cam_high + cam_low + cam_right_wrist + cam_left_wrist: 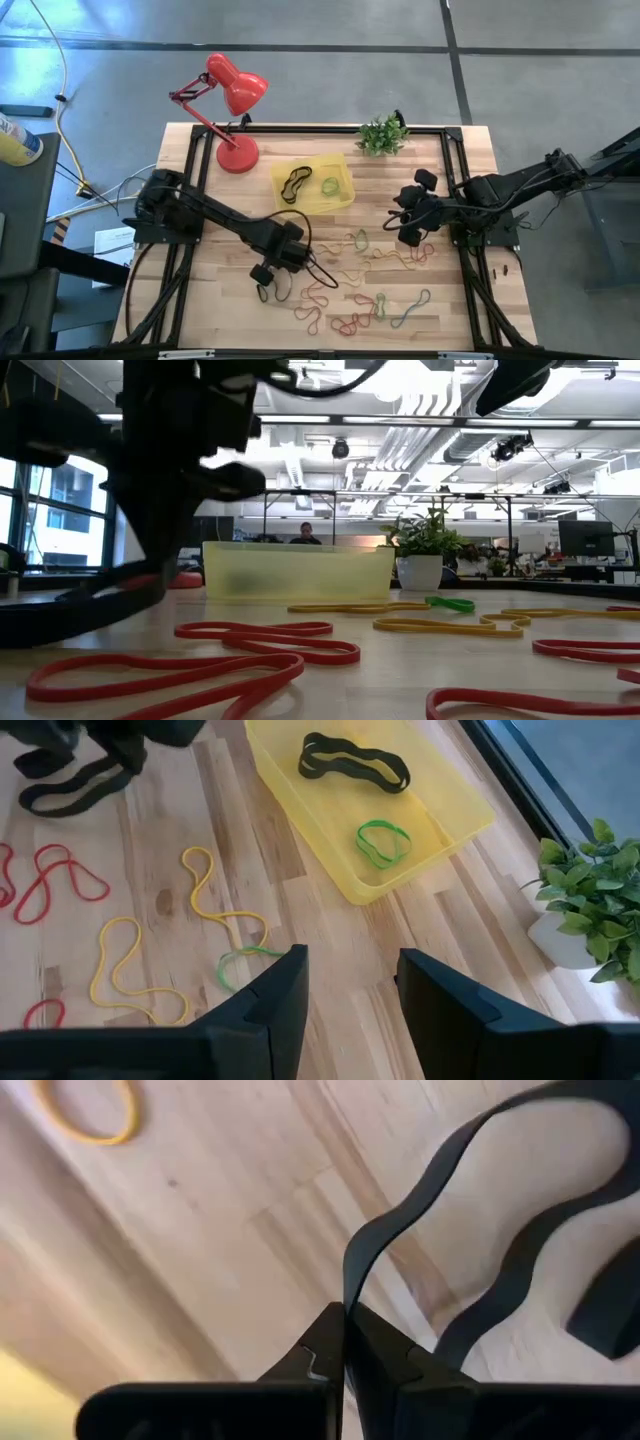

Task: Pick and place rubber bands into bin
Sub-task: Put the black rubber band into the yellow bin

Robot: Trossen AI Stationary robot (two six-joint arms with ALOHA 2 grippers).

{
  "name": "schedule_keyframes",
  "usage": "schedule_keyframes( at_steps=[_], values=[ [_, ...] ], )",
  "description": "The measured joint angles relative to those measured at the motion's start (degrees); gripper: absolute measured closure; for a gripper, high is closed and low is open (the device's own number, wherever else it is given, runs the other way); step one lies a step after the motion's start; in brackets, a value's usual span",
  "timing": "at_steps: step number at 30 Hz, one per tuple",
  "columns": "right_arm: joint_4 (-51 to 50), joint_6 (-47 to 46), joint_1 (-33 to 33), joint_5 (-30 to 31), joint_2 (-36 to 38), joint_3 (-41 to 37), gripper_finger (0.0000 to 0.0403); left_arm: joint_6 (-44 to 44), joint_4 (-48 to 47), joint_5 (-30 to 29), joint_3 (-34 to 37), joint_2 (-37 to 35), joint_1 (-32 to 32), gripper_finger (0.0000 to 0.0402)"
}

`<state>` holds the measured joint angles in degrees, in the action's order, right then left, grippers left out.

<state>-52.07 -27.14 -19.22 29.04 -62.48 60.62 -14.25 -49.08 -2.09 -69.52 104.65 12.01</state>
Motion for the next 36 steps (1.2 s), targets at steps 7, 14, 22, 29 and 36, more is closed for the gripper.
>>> schedule_keyframes(
  at_steps=[7, 14, 22, 29, 36],
  values=[
    [0.0, -1.4, 0.0, 0.0, 0.0, 0.0, 0.0258, 3.0, 0.0, -3.9, 0.0, -7.1, 0.0, 0.0401],
    [0.0, -1.4, 0.0, 0.0, 0.0, 0.0, 0.0258, 6.2, -0.3, -12.5, -0.1, -15.5, 0.0, 0.0401],
    [0.0, -1.3, 0.0, 2.1, 0.0, 0.0, 0.0258, 8.5, 0.9, -17.2, -0.2, -25.0, -4.5, 0.0401],
    [0.6, -1.5, 0.7, 3.0, 0.0, 0.0, 0.0258, 4.1, 2.4, -23.2, -0.2, -29.7, -11.3, 0.0401],
    [2.3, -1.4, 2.0, 3.0, 0.0, 0.0, 0.0258, -8.7, 4.5, -24.1, -0.2, -29.5, -19.1, 0.0402]
  ],
)
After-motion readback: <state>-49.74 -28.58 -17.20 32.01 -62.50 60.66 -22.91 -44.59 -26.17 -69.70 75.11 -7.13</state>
